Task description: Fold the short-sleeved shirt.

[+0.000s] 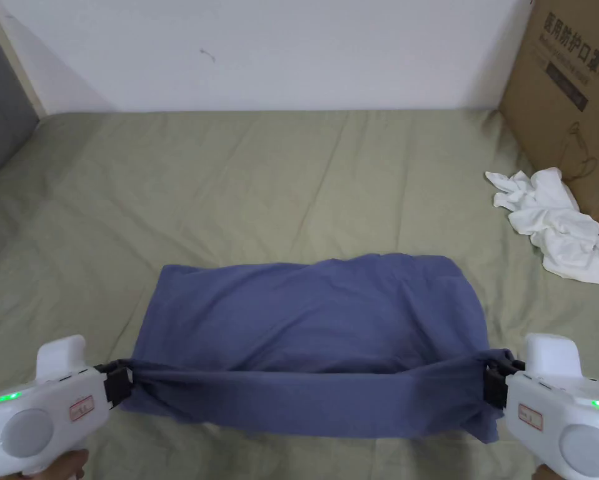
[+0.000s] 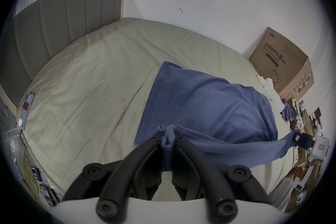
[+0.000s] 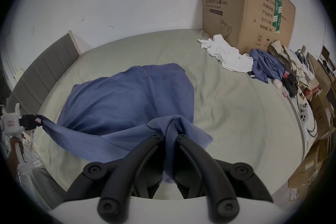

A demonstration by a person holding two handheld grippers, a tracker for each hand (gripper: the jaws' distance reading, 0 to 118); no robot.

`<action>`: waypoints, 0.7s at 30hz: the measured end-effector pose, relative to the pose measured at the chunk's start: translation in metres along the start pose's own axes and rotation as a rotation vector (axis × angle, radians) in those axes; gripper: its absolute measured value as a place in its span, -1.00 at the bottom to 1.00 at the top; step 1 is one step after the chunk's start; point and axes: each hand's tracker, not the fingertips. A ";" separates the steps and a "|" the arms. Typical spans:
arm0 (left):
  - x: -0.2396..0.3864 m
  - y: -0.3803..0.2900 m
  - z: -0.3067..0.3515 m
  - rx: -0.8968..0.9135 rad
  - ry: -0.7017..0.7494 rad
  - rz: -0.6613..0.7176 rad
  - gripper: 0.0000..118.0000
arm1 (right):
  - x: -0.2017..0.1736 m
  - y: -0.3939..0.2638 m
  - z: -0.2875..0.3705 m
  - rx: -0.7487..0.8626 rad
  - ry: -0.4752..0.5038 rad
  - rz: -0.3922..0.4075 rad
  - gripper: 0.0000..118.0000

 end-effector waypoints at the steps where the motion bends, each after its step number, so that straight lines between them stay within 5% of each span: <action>1: 0.002 0.006 -0.012 -0.010 0.007 -0.013 -0.82 | -0.001 0.006 -0.013 -0.019 -0.011 0.005 -0.82; 11: 0.016 0.016 -0.114 -0.173 0.083 -0.065 -0.82 | 0.005 0.017 -0.120 -0.167 -0.065 -0.032 -0.82; 16: 0.019 0.014 -0.113 -0.169 0.092 -0.038 -0.79 | 0.007 0.015 -0.129 -0.203 -0.070 -0.052 -0.82; 18: 0.018 0.016 -0.103 -0.148 0.083 -0.004 -0.39 | 0.006 0.018 -0.116 -0.178 -0.066 -0.053 -0.73; 19: 0.019 0.018 -0.095 -0.128 0.073 0.015 0.23 | 0.004 0.021 -0.107 -0.150 -0.065 -0.049 -0.49; 20: 0.018 0.021 -0.088 -0.123 0.062 0.027 0.48 | 0.004 0.024 -0.098 -0.124 -0.058 -0.052 -0.17; 21: 0.020 0.022 -0.077 -0.082 0.040 0.040 0.48 | 0.003 0.027 -0.087 -0.095 -0.037 -0.063 0.26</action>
